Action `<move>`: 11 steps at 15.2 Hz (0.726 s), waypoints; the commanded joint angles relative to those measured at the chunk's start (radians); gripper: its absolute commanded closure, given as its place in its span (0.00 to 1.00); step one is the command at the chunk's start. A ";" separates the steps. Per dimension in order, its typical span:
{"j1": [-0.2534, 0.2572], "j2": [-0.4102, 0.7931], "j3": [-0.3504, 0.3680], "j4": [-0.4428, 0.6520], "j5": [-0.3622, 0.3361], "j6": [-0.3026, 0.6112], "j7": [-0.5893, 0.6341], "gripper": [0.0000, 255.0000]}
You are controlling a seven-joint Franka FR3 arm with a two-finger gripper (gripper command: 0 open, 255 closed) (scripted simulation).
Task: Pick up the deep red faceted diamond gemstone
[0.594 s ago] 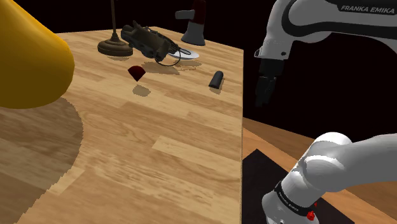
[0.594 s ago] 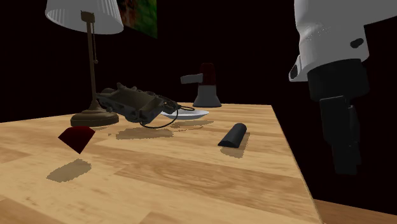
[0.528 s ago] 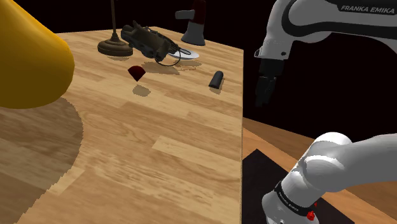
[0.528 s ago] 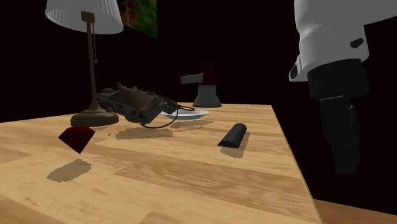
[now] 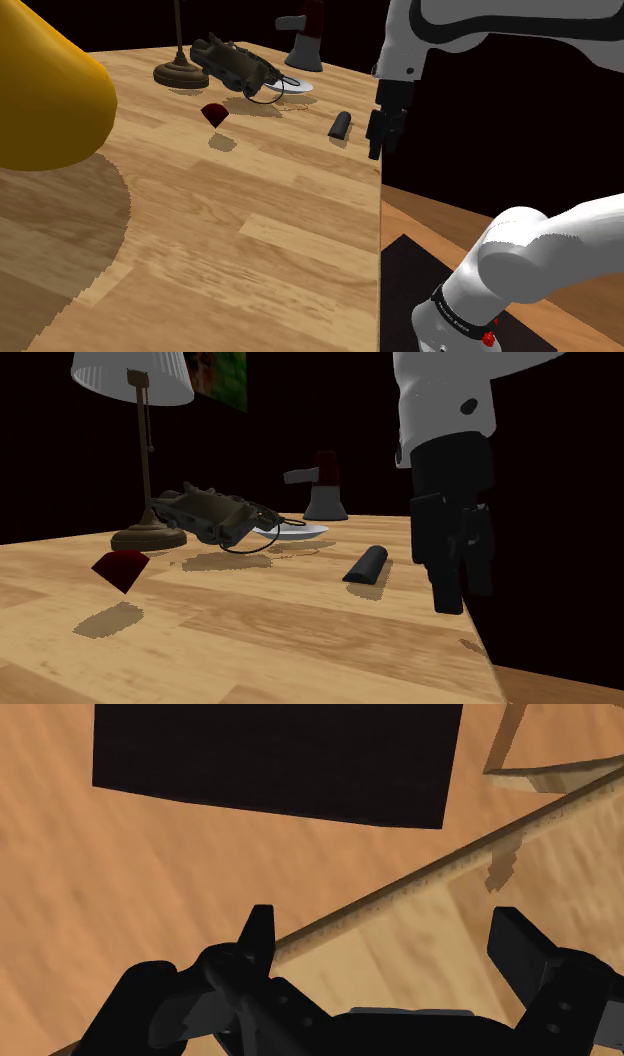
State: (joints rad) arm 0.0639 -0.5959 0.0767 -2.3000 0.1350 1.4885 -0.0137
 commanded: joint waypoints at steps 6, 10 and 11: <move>0.030 0.196 0.109 0.191 0.045 0.100 0.144 0.00; 0.042 0.318 0.168 0.324 0.026 0.122 0.232 0.00; 0.045 0.350 0.182 0.361 0.018 0.125 0.255 0.00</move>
State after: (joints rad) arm 0.1064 -0.2798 0.2453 -1.9768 0.1603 1.6099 0.2182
